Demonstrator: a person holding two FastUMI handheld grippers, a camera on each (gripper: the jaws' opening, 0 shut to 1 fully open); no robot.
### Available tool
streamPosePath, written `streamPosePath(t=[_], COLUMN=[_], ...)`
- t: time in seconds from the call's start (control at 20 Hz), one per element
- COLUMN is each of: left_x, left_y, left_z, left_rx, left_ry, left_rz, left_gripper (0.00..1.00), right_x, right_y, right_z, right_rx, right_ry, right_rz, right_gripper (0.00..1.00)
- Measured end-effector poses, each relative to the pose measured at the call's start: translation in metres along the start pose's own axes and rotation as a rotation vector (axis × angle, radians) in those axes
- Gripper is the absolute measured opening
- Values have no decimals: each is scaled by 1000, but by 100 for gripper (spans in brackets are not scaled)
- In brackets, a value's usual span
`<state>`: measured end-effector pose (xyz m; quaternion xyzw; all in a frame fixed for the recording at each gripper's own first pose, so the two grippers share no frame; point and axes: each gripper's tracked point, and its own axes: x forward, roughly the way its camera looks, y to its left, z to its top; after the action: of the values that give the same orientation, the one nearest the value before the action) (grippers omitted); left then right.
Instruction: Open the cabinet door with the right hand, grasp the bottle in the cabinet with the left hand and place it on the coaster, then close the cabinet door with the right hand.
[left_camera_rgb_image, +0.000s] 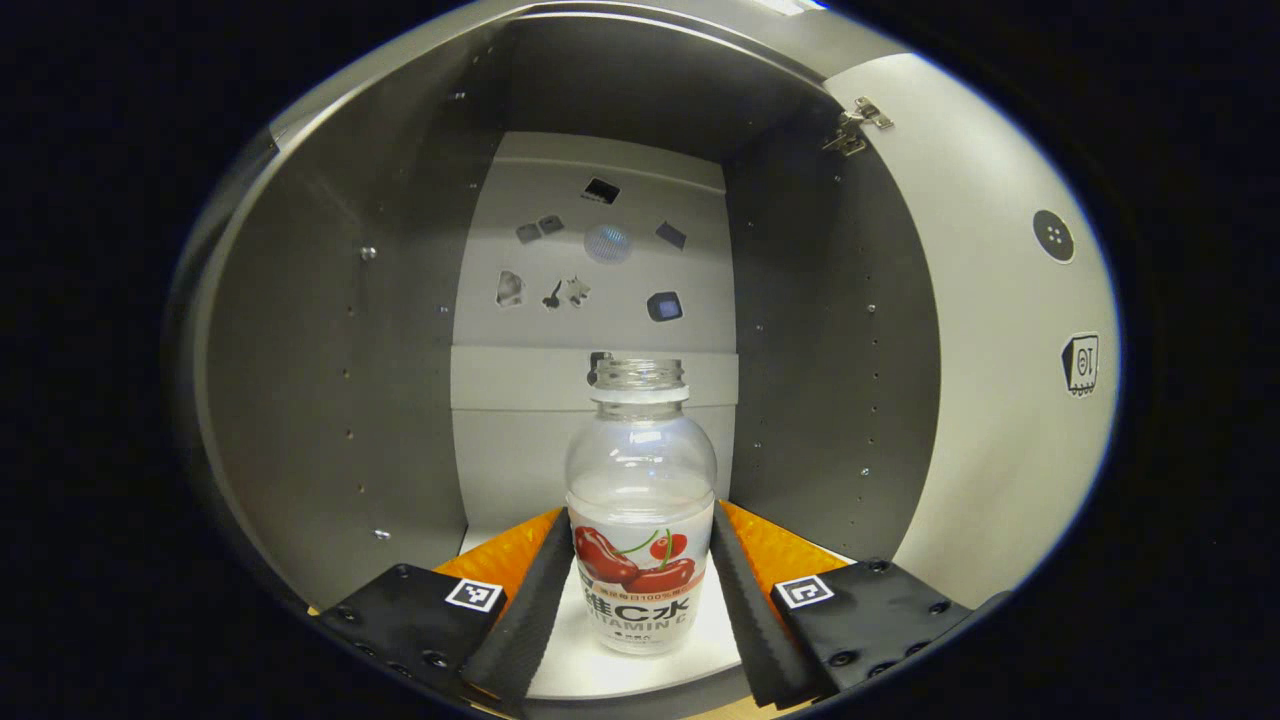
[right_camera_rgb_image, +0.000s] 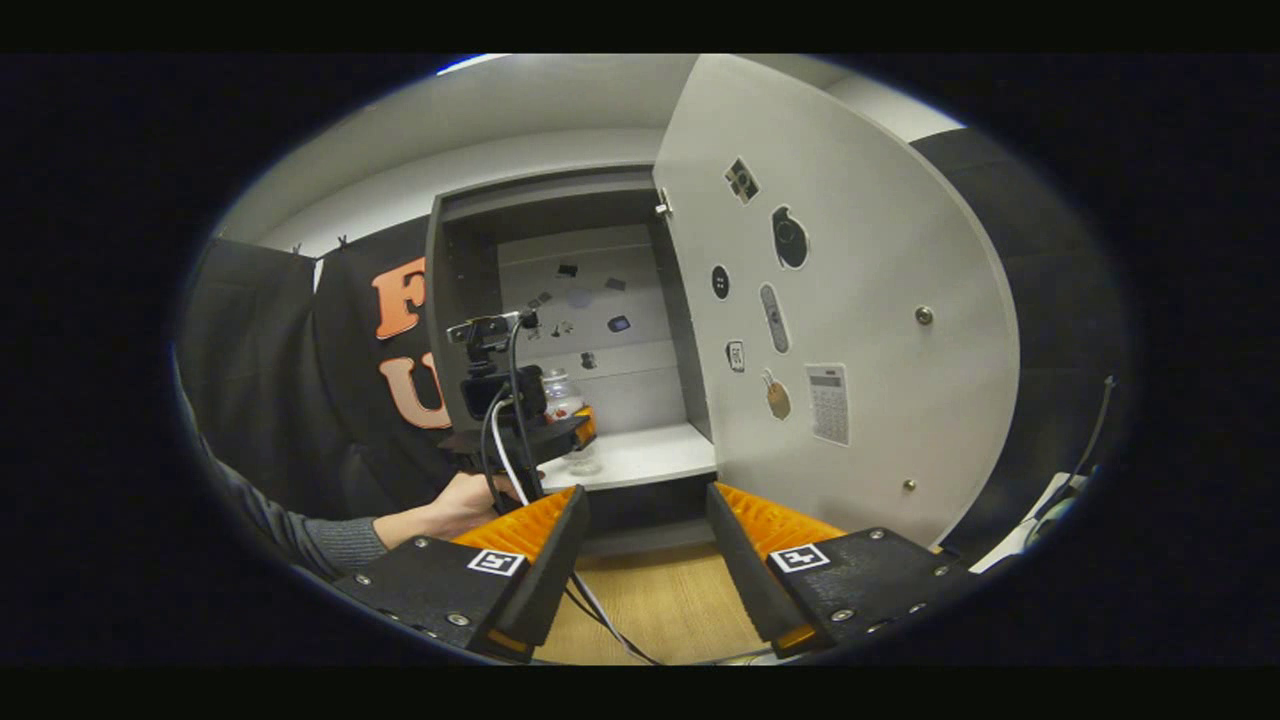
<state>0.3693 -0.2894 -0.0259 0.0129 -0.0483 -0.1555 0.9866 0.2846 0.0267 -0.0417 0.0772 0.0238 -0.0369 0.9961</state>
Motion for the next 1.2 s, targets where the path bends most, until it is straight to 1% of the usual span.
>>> streamPosePath(t=[0.1, 0.15, 0.2, 0.55, 0.6, 0.65, 0.95, 1.0, 1.2], left_x=[-23, -35, -47, -135, -146, -160, -223, -232, -267], left_y=[-1, 2, 3, 25, 30, 36, 72, 75, 89], left_z=[7, 10, 13, 1, -4, -9, -49, -55, -79], left_rx=[8, 12, 14, -2, -3, -5, -2, -3, 4], left_ry=[-12, -17, -18, 11, 18, 28, 86, 94, 114], left_rz=[1, 10, 13, 75, 84, 100, 183, 190, 218], left_gripper=[85, 83, 85, 84, 84, 84, 84, 85, 84], right_x=[-10, -14, -20, -63, -68, -75, -94, -96, -97], right_y=[1, 1, 2, 3, 3, 3, 4, 6, 15], right_z=[-1, -1, -2, -10, -12, -14, -31, -36, -49], right_rx=[8, 7, 8, 21, 22, 25, 10, 8, 3], right_ry=[0, -1, 1, 5, 9, 14, 38, 46, 72], right_rz=[19, 27, 35, 94, 99, 105, 134, 143, 172], right_gripper=[74, 74, 74, 74, 69, 75, 78, 78, 78])
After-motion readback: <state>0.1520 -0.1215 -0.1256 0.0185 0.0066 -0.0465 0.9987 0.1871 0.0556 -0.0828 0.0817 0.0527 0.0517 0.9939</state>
